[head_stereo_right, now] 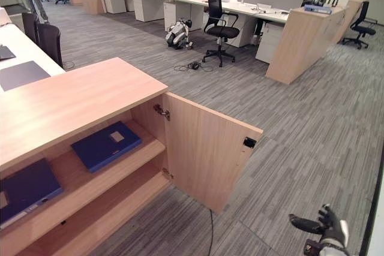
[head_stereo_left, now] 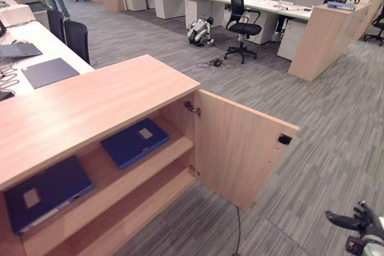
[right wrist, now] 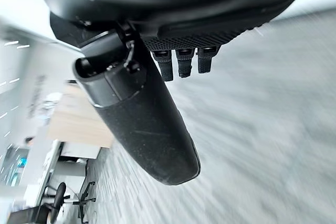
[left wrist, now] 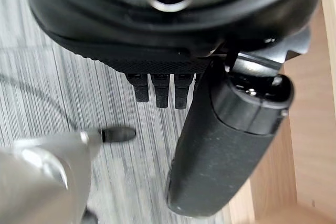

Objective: Put the empty folder in the office cabinet

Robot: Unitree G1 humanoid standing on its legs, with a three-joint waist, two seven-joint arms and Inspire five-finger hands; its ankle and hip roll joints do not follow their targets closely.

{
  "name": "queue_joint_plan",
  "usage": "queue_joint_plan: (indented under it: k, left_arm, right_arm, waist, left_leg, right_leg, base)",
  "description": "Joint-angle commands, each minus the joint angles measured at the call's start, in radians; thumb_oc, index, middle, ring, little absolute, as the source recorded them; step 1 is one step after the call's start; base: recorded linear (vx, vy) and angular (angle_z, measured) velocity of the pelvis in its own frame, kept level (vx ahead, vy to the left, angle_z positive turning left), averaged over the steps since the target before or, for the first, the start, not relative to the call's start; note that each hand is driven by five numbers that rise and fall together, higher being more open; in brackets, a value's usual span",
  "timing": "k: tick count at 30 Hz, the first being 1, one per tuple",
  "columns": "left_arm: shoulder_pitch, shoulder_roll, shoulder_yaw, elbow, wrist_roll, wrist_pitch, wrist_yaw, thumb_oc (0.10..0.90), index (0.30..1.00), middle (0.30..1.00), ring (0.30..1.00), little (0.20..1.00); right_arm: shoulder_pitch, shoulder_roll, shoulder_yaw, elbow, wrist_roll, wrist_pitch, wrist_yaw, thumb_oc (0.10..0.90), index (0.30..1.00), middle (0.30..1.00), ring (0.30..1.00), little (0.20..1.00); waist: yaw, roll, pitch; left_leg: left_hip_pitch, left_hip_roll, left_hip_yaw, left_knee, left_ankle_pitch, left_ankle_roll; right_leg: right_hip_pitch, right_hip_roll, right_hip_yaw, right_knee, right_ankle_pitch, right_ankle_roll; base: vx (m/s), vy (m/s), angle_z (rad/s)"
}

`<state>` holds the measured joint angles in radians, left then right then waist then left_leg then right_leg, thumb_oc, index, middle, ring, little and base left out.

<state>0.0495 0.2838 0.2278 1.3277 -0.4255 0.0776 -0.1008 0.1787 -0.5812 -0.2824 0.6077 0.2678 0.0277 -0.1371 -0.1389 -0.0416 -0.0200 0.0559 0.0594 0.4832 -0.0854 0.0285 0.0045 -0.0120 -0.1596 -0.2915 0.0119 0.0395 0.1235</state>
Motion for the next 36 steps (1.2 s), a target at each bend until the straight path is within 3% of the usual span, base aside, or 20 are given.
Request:
queue_joint_plan:
  k: [1,12,18,23,27,31,32,33,36]
  left_arm:
    - [-0.052,0.013,-0.005,0.026,0.03,-0.026,-0.01,0.8,0.9,0.9,0.9,0.9]
    - [-0.025,0.039,-0.008,0.084,0.066,-0.025,-0.01,0.8,0.9,0.9,0.9,0.9]
    - [-0.023,0.049,-0.024,0.107,0.049,-0.022,-0.013,0.8,0.9,0.9,0.9,0.9]
    - [-0.042,0.059,-0.043,0.102,0.018,-0.019,-0.004,0.8,0.9,0.9,0.9,0.9]
    - [-0.042,0.053,-0.051,0.104,0.003,-0.014,-0.005,0.8,0.9,0.9,0.9,0.9]
    - [-0.044,0.033,-0.033,0.113,-0.016,-0.016,0.012,0.8,0.9,0.9,0.9,0.9]
    - [-0.042,0.034,-0.033,0.113,-0.016,-0.016,0.012,0.8,0.9,0.9,0.9,0.9]
    - [-0.047,0.022,-0.024,0.122,-0.015,-0.014,0.019,0.8,0.9,0.9,0.9,0.9]
    - [-0.06,0.009,-0.025,0.109,0.008,-0.024,0.019,0.8,0.9,0.9,0.9,0.9]
  right_arm:
    - [-0.179,-0.097,0.049,-0.058,-0.088,-0.059,0.036,0.8,0.9,0.9,0.9,0.9]
    - [-0.396,-0.136,0.285,-0.108,-0.003,-0.096,0.17,0.8,0.9,0.9,0.9,0.9]
    - [-0.567,-0.084,0.441,-0.042,0.121,-0.106,0.208,0.8,0.9,0.9,0.9,0.9]
    - [-0.729,-0.041,0.495,0.037,0.205,-0.119,0.169,0.8,0.9,0.9,0.9,0.9]
    - [-0.775,-0.005,0.515,0.019,0.267,-0.127,0.172,0.8,0.9,0.9,0.9,0.9]
    - [-0.709,0.16,0.55,-0.203,0.452,-0.165,0.245,0.8,0.9,0.9,0.9,0.9]
    - [-0.704,0.161,0.549,-0.208,0.452,-0.164,0.244,0.8,0.9,0.9,0.9,0.9]
    - [-0.61,0.278,0.594,-0.286,0.574,-0.156,0.316,0.8,0.9,0.9,0.9,0.9]
    - [-0.466,0.318,0.76,-0.366,0.535,-0.108,0.386,0.8,0.9,0.9,0.9,0.9]
  waist:
    - [0.023,0.037,0.039]
    - [0.076,0.035,0.031]
    - [0.104,0.034,0.026]
    - [0.128,0.035,0.031]
    - [0.134,0.038,0.033]
    - [0.133,0.043,0.043]
    - [0.132,0.041,0.041]
    - [0.13,0.044,0.046]
    - [0.121,0.04,0.044]
  left_leg:
    - [0.067,-0.029,-0.019,-0.002,-0.111,0.023]
    - [0.07,-0.01,-0.028,-0.002,-0.094,-0.004]
    - [0.08,-0.005,-0.029,-0.002,-0.095,-0.014]
    - [0.076,-0.004,-0.038,-0.002,-0.087,-0.019]
    - [0.075,-0.005,-0.042,-0.002,-0.085,-0.022]
    - [0.076,-0.005,-0.047,-0.002,-0.081,-0.022]
    - [0.076,-0.006,-0.047,-0.002,-0.081,-0.022]
    - [0.075,-0.005,-0.048,-0.002,-0.078,-0.021]
    - [0.071,-0.008,-0.054,-0.002,-0.075,-0.022]
  right_leg:
    - [0.031,0.024,-0.032,-0.024,-0.02,0.008]
    - [0.077,0.04,-0.072,-0.068,-0.026,-0.008]
    - [0.107,0.048,-0.088,-0.093,-0.028,-0.015]
    - [0.107,0.05,-0.092,-0.096,-0.032,-0.017]
    - [0.112,0.05,-0.094,-0.099,-0.033,-0.018]
    - [0.117,0.05,-0.097,-0.099,-0.032,-0.025]
    - [0.117,0.05,-0.098,-0.099,-0.033,-0.025]
    - [0.117,0.049,-0.101,-0.097,-0.031,-0.027]
    - [0.116,0.047,-0.104,-0.093,-0.027,-0.031]
  base:
    - [0.01,-0.064,0.01]
    - [0.02,-0.05,0.16]
    - [0.01,-0.025,0.01]
    - [0.0,-0.029,-0.03]
    - [0.0,0.0,0.0]
    - [-0.01,0.001,-0.05]
    - [-0.02,0.003,-0.05]
    - [0.0,0.0,0.0]
    - [-0.01,0.013,-0.03]
